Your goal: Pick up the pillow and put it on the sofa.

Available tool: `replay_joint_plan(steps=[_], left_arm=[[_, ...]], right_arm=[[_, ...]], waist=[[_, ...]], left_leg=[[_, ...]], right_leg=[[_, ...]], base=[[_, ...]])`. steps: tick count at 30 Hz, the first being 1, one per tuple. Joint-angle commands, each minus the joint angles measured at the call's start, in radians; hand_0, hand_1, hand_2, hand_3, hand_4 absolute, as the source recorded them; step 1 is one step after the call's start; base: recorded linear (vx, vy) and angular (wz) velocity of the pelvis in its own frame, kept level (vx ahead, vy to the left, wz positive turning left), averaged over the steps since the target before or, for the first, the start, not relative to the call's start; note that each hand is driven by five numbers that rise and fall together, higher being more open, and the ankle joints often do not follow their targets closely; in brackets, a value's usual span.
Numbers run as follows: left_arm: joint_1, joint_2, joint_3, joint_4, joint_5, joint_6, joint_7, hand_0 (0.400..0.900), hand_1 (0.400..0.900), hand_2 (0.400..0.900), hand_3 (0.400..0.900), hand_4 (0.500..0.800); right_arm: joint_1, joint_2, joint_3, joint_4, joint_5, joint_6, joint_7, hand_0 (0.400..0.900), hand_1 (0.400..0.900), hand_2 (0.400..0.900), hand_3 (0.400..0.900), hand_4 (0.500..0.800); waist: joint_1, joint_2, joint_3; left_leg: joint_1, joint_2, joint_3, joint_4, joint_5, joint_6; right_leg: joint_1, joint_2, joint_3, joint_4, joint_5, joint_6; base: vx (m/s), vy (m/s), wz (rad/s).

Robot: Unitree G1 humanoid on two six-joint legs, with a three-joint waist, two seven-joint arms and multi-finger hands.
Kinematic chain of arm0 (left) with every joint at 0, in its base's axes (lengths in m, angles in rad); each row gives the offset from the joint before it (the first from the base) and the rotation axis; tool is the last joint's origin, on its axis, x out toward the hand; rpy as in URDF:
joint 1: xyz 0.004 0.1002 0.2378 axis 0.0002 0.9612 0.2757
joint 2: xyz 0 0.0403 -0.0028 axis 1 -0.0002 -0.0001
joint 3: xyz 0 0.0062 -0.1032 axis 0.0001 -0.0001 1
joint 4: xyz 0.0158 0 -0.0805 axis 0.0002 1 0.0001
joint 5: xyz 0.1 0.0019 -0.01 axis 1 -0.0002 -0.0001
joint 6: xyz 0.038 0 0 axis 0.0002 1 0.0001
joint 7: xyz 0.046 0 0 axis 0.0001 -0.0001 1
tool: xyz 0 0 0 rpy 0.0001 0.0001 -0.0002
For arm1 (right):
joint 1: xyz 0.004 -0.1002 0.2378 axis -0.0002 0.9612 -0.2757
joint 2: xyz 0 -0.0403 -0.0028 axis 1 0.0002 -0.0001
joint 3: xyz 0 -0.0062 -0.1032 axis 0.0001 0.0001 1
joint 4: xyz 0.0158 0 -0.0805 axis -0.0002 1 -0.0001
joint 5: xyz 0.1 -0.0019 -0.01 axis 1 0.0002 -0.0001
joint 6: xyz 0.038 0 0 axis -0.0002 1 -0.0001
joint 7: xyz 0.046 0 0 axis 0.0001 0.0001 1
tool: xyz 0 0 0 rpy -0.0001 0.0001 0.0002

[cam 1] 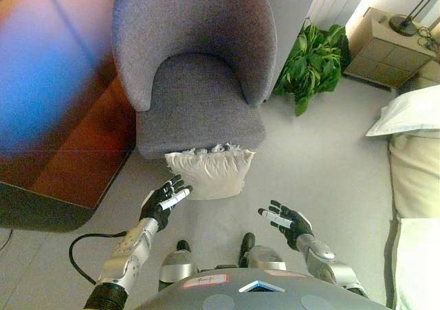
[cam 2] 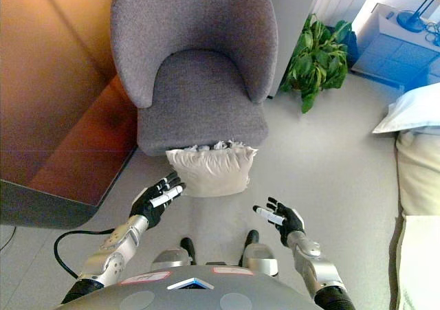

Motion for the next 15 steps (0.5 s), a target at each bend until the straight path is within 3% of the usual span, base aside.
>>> replay_joint_plan(steps=[1,15], left_arm=[[-0.043,0.004,0.010,-0.060,0.034,-0.075,-0.030,0.900,0.900,0.900,0.900,0.800],[-0.032,0.027,0.009,-0.090,0.068,-0.081,-0.032,0.900,0.900,0.900,0.900,0.800]], right_arm=[[-0.046,-0.044,-0.015,-0.065,-0.010,-0.046,0.000,0.900,0.900,0.900,0.900,0.800],[-0.041,-0.061,-0.017,-0.096,-0.035,-0.068,-0.011,0.900,0.900,0.900,0.900,0.800]], waist=[[-0.017,0.042,-0.021],[-0.015,0.045,-0.023]], left_leg=[[0.026,-0.012,0.003,0.024,-0.060,0.022],[0.029,-0.010,0.006,0.033,-0.065,0.022]], right_leg=[[0.024,-0.004,-0.006,0.018,-0.028,0.062],[0.034,0.002,-0.012,0.017,-0.041,0.058]], base=[[0.00,0.000,0.00],[0.00,0.000,0.00]])
